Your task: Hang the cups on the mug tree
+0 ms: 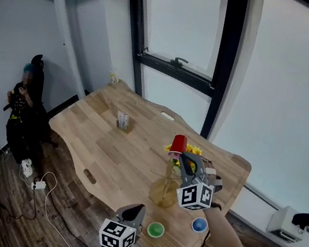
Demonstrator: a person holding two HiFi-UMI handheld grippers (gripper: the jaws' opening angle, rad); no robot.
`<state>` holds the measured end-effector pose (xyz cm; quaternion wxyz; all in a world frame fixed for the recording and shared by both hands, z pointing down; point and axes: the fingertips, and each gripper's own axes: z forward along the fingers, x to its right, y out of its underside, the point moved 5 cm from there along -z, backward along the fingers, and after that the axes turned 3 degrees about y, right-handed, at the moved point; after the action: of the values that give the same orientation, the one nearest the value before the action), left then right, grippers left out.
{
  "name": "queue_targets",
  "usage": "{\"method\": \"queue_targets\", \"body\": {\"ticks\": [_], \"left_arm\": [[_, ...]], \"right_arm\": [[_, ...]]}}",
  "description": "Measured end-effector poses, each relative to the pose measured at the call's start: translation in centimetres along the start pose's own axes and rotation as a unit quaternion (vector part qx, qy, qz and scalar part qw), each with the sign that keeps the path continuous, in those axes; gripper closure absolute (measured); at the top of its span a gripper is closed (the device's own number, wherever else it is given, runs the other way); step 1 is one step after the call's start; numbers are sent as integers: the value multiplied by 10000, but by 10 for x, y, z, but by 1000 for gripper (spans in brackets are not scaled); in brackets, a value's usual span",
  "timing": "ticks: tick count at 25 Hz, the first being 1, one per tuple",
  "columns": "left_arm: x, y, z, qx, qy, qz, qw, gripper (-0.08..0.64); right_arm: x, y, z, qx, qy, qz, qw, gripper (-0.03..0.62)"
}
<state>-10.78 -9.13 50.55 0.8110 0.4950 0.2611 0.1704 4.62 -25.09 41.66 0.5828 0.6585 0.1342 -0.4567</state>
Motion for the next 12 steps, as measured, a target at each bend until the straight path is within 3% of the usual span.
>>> {"method": "queue_targets", "body": {"ticks": [12], "left_arm": [[-1,1,2,3,7,-19,10000,558]], "right_arm": [[-15,0,-9,70,-101,-40,9999,574]]}}
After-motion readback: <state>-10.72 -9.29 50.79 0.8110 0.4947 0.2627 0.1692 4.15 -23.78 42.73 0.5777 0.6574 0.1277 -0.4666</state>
